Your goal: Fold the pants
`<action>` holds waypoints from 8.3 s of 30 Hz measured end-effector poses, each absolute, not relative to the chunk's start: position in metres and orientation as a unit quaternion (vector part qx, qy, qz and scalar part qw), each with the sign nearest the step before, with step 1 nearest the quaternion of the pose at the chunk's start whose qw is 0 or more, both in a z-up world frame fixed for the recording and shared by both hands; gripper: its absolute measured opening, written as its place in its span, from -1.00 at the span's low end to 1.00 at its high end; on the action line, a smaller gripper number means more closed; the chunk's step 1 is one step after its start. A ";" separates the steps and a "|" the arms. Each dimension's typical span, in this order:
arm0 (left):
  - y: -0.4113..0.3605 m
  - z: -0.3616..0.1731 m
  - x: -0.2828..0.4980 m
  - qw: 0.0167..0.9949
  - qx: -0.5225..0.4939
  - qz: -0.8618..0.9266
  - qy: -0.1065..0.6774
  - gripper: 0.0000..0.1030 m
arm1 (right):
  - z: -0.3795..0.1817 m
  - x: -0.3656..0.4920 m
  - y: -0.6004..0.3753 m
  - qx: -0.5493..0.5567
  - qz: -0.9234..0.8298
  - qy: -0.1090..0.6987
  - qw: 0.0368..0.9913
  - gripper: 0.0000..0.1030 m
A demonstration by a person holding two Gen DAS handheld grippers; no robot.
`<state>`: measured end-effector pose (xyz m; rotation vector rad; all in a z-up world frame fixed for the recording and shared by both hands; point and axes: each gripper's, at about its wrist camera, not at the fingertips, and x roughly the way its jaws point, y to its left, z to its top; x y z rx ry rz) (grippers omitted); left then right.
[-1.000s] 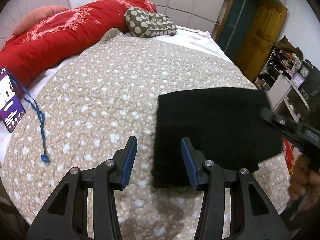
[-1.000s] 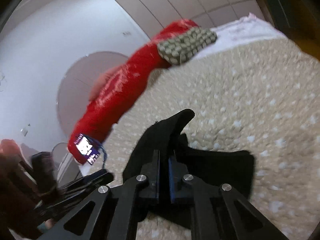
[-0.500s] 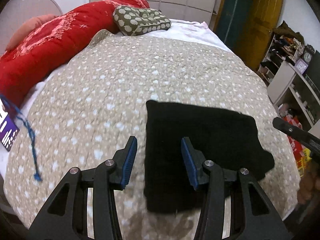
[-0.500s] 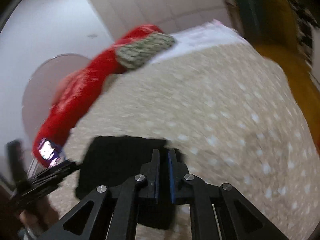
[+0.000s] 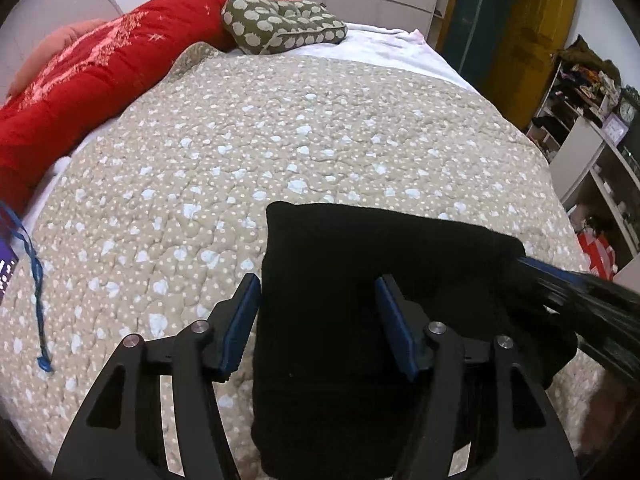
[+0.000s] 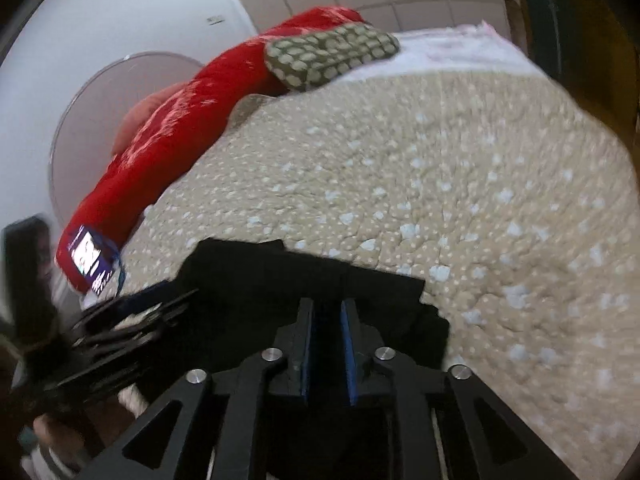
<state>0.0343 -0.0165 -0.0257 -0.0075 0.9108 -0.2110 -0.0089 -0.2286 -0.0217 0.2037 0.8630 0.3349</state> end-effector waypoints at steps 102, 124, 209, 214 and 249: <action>-0.014 -0.015 0.006 0.898 -0.020 -0.073 0.434 0.27 | -0.015 -0.073 -0.233 0.073 0.147 0.385 0.908 -0.38; 0.012 -0.014 -0.001 0.893 -0.038 -0.059 0.444 0.27 | -0.024 -0.059 -0.256 0.121 0.105 0.400 0.902 -0.10; -0.010 -0.032 0.112 0.883 -0.059 -0.100 0.455 0.38 | -0.038 0.045 -0.215 0.033 0.119 0.386 0.914 -0.34; -0.005 -0.018 0.092 0.897 -0.043 -0.066 0.436 0.38 | -0.015 0.027 -0.225 0.052 0.109 0.364 0.923 -0.31; -0.008 0.017 -0.005 0.928 0.002 -0.011 0.373 0.38 | 0.007 -0.038 -0.213 0.063 0.080 0.353 0.930 -0.15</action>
